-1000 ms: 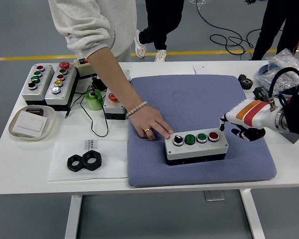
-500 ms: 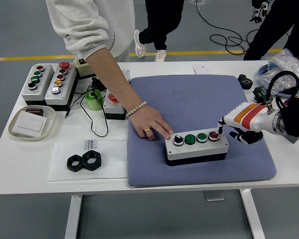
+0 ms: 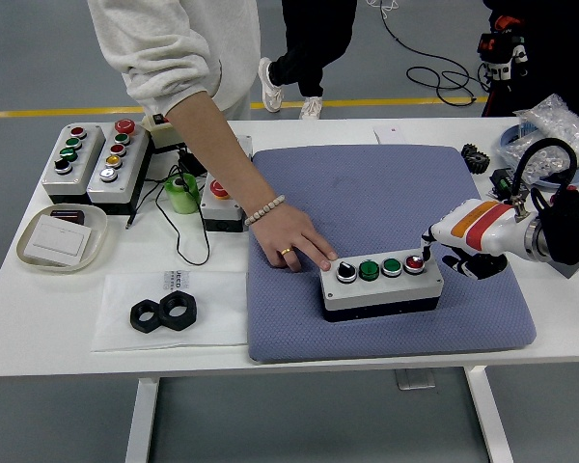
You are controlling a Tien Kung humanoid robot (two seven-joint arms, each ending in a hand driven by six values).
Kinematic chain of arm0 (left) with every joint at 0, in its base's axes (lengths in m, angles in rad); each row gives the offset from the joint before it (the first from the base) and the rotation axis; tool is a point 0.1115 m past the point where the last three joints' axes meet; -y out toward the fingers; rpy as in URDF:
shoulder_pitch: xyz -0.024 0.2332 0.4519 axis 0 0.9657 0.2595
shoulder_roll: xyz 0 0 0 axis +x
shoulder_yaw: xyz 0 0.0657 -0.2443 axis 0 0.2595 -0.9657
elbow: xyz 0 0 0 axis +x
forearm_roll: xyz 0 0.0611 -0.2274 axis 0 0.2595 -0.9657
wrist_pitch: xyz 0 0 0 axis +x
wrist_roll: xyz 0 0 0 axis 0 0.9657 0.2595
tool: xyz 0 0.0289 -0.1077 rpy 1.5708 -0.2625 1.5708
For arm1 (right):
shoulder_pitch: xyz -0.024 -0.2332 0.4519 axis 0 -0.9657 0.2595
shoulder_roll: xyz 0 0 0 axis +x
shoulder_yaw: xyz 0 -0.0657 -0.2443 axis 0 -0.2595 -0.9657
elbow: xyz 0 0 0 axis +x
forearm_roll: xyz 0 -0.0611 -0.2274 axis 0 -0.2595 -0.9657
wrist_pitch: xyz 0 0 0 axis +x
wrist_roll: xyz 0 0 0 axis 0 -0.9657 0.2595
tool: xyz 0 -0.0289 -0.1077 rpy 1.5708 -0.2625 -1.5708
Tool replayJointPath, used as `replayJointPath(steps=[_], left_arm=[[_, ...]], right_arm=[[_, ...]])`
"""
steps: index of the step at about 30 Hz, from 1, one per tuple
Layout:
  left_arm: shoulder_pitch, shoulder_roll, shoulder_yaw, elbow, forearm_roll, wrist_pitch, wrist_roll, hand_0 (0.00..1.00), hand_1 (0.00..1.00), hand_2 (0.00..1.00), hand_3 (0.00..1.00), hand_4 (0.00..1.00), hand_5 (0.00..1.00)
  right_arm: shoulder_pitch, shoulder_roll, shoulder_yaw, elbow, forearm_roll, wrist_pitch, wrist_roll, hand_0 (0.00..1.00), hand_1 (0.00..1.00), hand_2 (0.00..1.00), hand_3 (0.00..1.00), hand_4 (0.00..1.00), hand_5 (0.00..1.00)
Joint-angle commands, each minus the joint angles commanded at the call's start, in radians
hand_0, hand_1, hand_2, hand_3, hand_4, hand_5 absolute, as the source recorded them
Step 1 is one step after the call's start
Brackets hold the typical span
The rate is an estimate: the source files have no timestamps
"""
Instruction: Pick up the button,place it on the desk,press the button,press the button
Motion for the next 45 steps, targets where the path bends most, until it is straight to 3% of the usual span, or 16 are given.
replayJointPath(steps=[14, 45], left_arm=[[0.004, 0.003, -0.004, 0.0, -0.001, 0.002, -0.002, 0.742, 0.91, 0.984, 0.891, 0.6, 0.998], [-0.005, -0.005, 0.025, 0.0, -0.03, 0.002, -0.007, 0.742, 0.911, 0.984, 0.89, 0.594, 0.998]], right_arm=[[0.014, -0.008, 0.007, 0.026, 0.0, 0.006, 0.001, 0.262, 0.087, 0.104, 0.673, 0.393, 0.002], [-0.026, 0.026, 0.011, 0.018, 0.0, -0.004, 0.001, 0.262, 0.087, 0.104, 0.672, 0.393, 0.002]])
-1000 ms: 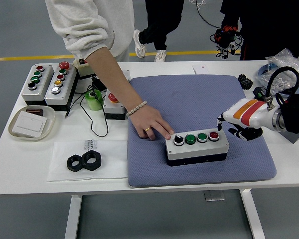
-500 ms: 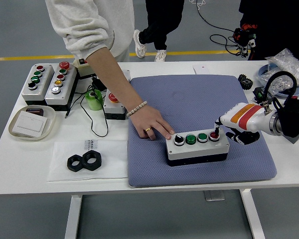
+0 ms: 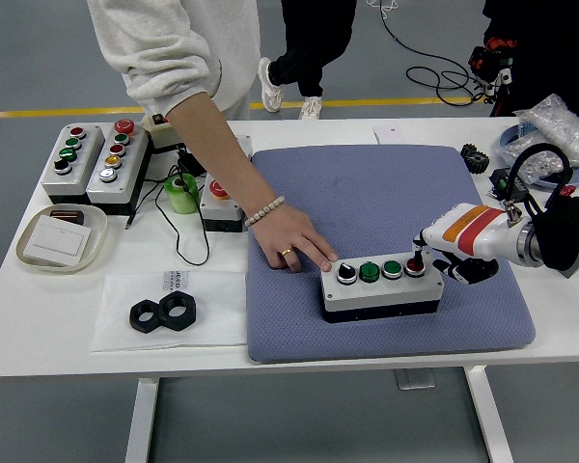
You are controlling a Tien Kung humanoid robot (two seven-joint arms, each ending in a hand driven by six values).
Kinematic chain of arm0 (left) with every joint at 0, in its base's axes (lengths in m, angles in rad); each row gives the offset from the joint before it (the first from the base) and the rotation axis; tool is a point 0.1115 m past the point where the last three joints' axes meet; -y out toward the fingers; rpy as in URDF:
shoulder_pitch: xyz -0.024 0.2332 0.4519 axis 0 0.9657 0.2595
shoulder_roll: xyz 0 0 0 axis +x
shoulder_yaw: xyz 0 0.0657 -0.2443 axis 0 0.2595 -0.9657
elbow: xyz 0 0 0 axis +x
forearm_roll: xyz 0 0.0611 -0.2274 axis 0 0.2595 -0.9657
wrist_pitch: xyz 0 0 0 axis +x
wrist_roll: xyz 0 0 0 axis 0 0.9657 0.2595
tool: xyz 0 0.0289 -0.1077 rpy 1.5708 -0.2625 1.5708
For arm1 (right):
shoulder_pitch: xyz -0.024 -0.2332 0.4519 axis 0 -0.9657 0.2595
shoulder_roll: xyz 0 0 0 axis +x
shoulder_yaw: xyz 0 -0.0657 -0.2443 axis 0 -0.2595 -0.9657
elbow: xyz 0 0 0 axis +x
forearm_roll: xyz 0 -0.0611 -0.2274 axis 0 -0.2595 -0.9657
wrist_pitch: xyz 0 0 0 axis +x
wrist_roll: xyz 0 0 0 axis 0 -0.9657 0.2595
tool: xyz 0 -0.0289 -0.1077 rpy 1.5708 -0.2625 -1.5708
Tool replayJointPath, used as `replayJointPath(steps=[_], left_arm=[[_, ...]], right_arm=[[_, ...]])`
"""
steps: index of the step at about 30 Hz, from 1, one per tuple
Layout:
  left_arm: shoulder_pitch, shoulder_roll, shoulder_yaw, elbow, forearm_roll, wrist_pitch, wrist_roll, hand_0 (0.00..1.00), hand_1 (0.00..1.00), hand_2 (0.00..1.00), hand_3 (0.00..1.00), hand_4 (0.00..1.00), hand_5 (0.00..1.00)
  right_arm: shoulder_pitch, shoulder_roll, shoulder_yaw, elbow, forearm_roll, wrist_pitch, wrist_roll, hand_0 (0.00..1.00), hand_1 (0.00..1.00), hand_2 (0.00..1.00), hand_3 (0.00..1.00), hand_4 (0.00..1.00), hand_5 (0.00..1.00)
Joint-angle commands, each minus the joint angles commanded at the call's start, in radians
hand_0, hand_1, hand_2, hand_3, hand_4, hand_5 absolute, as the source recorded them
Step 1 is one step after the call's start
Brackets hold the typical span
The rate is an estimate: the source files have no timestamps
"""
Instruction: Pick up the button,place it on the desk,press the button,press the button
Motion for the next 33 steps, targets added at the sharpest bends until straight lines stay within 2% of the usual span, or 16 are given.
replayJointPath(steps=[20, 33], left_arm=[[0.002, -0.004, 0.02, 0.0, -0.017, -0.002, -0.004, 0.742, 0.912, 0.984, 0.893, 0.593, 0.998], [0.016, -0.001, -0.022, 0.0, 0.024, -0.003, 0.005, 0.742, 0.913, 0.984, 0.888, 0.614, 0.998]], right_arm=[[-0.026, 0.014, -0.001, -0.004, 0.0, -0.007, -0.003, 0.263, 0.087, 0.104, 0.67, 0.391, 0.002], [-0.005, -0.003, 0.016, 0.032, 0.0, 0.006, 0.0, 0.263, 0.087, 0.104, 0.666, 0.39, 0.002]])
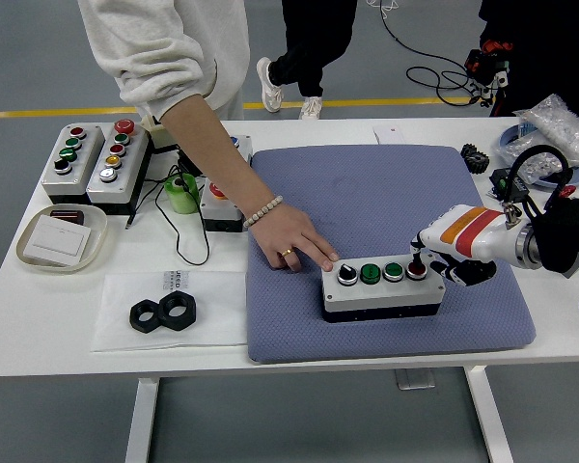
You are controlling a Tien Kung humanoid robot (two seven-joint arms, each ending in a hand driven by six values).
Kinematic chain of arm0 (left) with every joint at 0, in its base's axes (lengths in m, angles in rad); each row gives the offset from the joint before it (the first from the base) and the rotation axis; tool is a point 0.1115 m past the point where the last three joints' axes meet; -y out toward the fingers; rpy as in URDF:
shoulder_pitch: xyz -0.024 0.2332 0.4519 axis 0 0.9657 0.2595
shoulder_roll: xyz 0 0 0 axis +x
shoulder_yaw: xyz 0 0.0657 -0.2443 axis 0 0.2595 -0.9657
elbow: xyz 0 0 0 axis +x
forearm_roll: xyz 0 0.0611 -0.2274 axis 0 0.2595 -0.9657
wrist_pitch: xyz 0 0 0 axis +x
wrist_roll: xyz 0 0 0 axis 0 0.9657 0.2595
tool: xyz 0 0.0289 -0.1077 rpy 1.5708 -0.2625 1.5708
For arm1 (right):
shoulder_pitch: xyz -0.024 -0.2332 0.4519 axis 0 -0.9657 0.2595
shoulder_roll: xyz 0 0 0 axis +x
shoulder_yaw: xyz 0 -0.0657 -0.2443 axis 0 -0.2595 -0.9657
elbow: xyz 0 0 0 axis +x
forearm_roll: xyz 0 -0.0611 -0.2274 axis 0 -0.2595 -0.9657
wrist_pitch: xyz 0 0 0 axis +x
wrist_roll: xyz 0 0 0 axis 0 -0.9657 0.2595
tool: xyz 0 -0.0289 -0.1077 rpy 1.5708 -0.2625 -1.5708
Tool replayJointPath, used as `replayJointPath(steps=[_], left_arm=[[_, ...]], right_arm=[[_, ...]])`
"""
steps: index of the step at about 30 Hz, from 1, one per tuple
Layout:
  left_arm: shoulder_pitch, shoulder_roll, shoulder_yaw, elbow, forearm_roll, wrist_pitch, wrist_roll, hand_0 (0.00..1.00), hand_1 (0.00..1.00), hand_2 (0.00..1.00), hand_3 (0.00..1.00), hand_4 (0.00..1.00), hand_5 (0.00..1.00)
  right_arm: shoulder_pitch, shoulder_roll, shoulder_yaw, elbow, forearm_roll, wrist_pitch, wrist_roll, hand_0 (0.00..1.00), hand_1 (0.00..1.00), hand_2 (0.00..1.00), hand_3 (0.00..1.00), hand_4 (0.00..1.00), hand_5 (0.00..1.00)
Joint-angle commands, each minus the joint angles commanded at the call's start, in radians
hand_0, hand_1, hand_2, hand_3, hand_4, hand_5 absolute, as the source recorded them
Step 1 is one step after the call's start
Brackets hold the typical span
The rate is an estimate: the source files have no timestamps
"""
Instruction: Pick up the button,place it on the desk,press the button,press the button
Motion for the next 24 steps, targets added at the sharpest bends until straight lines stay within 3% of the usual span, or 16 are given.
replayJointPath(steps=[13, 21, 22, 24], left_arm=[[0.013, 0.0, -0.033, 0.0, 0.028, 0.004, 0.003, 0.742, 0.912, 0.984, 0.884, 0.622, 0.998], [0.021, -0.001, -0.075, 0.0, 0.068, 0.005, 0.01, 0.742, 0.912, 0.984, 0.882, 0.623, 0.998], [0.021, -0.001, -0.076, 0.0, 0.069, 0.005, 0.01, 0.742, 0.912, 0.984, 0.884, 0.619, 0.998], [0.023, -0.001, -0.082, 0.0, 0.073, 0.005, 0.011, 0.742, 0.912, 0.984, 0.884, 0.619, 0.998]], right_arm=[[0.024, -0.026, 0.056, 0.04, 0.0, 0.001, -0.001, 0.263, 0.087, 0.104, 0.662, 0.39, 0.002], [0.038, -0.049, 0.121, 0.056, 0.0, -0.087, -0.03, 0.292, 0.118, 0.116, 0.656, 0.391, 0.002], [0.038, -0.05, 0.123, 0.056, 0.0, -0.092, -0.031, 0.452, 0.391, 0.402, 0.654, 0.421, 0.002], [0.038, -0.054, 0.134, 0.062, 0.0, -0.128, -0.041, 0.452, 0.391, 0.402, 0.654, 0.421, 0.002]])
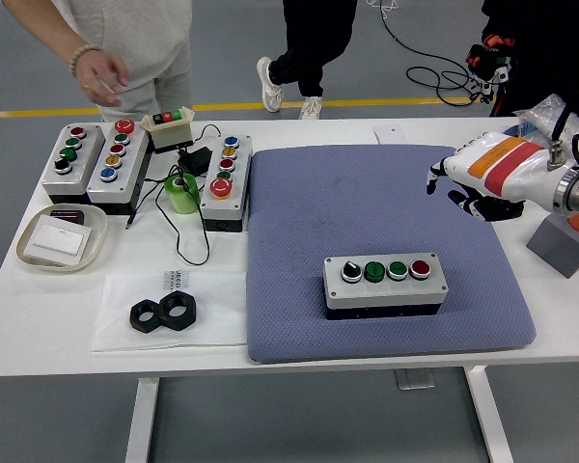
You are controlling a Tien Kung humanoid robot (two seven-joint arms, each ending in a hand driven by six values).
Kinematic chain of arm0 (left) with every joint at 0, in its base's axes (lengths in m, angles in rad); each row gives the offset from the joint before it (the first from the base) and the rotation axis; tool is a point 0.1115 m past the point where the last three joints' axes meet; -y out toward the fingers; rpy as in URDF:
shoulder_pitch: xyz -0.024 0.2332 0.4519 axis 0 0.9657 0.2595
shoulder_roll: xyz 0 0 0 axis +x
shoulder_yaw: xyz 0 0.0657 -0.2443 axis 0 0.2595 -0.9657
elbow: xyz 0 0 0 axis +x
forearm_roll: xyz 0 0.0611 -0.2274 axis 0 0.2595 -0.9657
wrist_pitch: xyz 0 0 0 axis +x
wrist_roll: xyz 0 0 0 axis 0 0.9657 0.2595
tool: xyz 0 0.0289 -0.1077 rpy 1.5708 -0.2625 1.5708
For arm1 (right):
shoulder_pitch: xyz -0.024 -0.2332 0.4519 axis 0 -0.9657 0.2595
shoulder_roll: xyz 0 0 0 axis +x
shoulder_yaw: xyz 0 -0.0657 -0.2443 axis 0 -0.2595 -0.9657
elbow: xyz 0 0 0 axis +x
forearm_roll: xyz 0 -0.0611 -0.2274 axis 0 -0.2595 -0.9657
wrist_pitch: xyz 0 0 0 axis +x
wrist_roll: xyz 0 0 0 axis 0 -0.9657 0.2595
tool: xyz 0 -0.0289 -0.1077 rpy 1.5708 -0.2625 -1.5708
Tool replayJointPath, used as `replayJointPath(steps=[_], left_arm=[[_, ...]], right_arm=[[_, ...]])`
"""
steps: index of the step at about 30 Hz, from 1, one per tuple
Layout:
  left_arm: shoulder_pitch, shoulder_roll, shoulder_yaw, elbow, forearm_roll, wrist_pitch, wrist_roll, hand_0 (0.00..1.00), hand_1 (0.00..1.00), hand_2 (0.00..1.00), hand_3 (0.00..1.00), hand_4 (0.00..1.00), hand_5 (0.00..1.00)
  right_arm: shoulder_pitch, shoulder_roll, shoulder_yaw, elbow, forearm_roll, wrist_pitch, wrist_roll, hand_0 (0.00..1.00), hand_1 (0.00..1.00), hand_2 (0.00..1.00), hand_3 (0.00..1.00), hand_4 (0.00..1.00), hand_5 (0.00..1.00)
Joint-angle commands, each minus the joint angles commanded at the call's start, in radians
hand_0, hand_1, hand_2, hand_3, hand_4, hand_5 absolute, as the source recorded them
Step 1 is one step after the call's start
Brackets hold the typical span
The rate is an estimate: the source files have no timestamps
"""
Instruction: Pick up the button,place it on the desk,press the button,press the button
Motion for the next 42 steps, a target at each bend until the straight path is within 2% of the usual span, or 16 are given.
replayJointPath(steps=[3, 4, 9, 10, 15, 16, 17, 21, 22, 27, 28, 33, 34, 39, 40, 42], left_arm=[[0.001, 0.0, -0.004, 0.0, 0.002, 0.0, 0.001, 0.742, 0.912, 0.984, 0.884, 0.619, 0.998], [0.002, 0.0, -0.005, 0.0, 0.002, 0.002, 0.001, 0.742, 0.911, 0.984, 0.882, 0.613, 0.998], [0.003, -0.001, -0.018, 0.0, 0.014, 0.005, 0.004, 0.742, 0.911, 0.984, 0.882, 0.613, 0.998], [0.004, -0.001, -0.021, 0.0, 0.018, 0.006, 0.005, 0.742, 0.912, 0.984, 0.876, 0.597, 0.998], [0.006, 0.001, -0.053, 0.0, 0.057, 0.01, 0.008, 0.742, 0.912, 0.984, 0.876, 0.597, 0.998], [0.006, 0.002, -0.058, 0.0, 0.062, 0.011, 0.009, 0.742, 0.912, 0.983, 0.877, 0.594, 0.998], [0.007, 0.003, -0.064, 0.0, 0.066, 0.012, 0.01, 0.742, 0.912, 0.983, 0.877, 0.594, 0.998], [0.008, 0.004, -0.078, 0.0, 0.076, 0.013, 0.011, 0.742, 0.912, 0.983, 0.877, 0.594, 0.998], [0.008, 0.004, -0.08, 0.0, 0.078, 0.013, 0.011, 0.743, 0.913, 0.983, 0.874, 0.591, 0.998], [0.009, 0.003, -0.094, 0.0, 0.092, 0.014, 0.014, 0.743, 0.913, 0.983, 0.874, 0.591, 0.998], [0.009, 0.003, -0.098, 0.0, 0.096, 0.015, 0.014, 0.743, 0.917, 0.983, 0.878, 0.595, 0.998], [0.011, 0.0, -0.126, 0.0, 0.122, 0.014, 0.019, 0.743, 0.917, 0.983, 0.878, 0.595, 0.998], [0.012, -0.001, -0.131, 0.0, 0.127, 0.014, 0.019, 0.743, 0.914, 0.983, 0.878, 0.597, 0.998], [0.014, -0.001, -0.146, 0.0, 0.144, 0.012, 0.023, 0.743, 0.914, 0.983, 0.878, 0.597, 0.998], [0.014, -0.001, -0.149, 0.0, 0.147, 0.012, 0.023, 0.743, 0.914, 0.984, 0.878, 0.598, 0.998], [0.014, -0.001, -0.155, 0.0, 0.154, 0.011, 0.024, 0.743, 0.914, 0.984, 0.878, 0.598, 0.998]], right_arm=[[0.001, -0.004, 0.011, 0.006, 0.0, -0.034, -0.007, 0.452, 0.391, 0.402, 0.654, 0.421, 0.002], [0.003, -0.007, 0.018, 0.009, 0.0, -0.046, -0.01, 0.702, 0.693, 0.646, 0.715, 0.583, 0.002], [0.02, -0.029, 0.046, 0.016, 0.0, -0.054, -0.014, 0.702, 0.693, 0.646, 0.715, 0.583, 0.002], [0.023, -0.033, 0.049, 0.016, 0.0, -0.055, -0.015, 0.844, 0.813, 0.8, 0.765, 0.613, 0.048], [0.055, -0.087, 0.042, -0.016, 0.105, -0.126, -0.05, 0.844, 0.813, 0.8, 0.765, 0.613, 0.048], [0.057, -0.095, 0.041, -0.023, 0.134, -0.138, -0.056, 0.901, 0.859, 0.84, 0.797, 0.623, 0.215], [0.06, -0.105, 0.04, -0.036, 0.176, -0.162, -0.066, 0.901, 0.859, 0.84, 0.797, 0.623, 0.215], [0.065, -0.136, 0.028, -0.072, 0.309, -0.181, -0.085, 0.901, 0.859, 0.84, 0.797, 0.623, 0.215], [0.065, -0.138, 0.026, -0.077, 0.325, -0.184, -0.088, 0.901, 0.858, 0.838, 0.808, 0.643, 0.353], [0.036, -0.14, 0.002, -0.134, 0.536, -0.246, -0.111, 0.901, 0.858, 0.838, 0.808, 0.643, 0.353], [0.029, -0.14, -0.001, -0.149, 0.571, -0.253, -0.105, 0.896, 0.856, 0.837, 0.807, 0.669, 0.434], [0.01, -0.134, -0.012, -0.203, 0.785, -0.274, -0.082, 0.896, 0.856, 0.837, 0.807, 0.669, 0.434], [0.008, -0.132, -0.015, -0.212, 0.824, -0.277, -0.077, 0.897, 0.859, 0.849, 0.817, 0.784, 0.609], [0.002, -0.131, -0.036, -0.256, 1.035, -0.282, -0.047, 0.897, 0.859, 0.849, 0.817, 0.784, 0.609], [0.002, -0.131, -0.039, -0.26, 1.074, -0.281, -0.044, 0.899, 0.861, 0.855, 0.824, 0.835, 0.707], [0.002, -0.135, -0.051, -0.274, 1.157, -0.264, -0.033, 0.899, 0.861, 0.855, 0.824, 0.835, 0.707]])
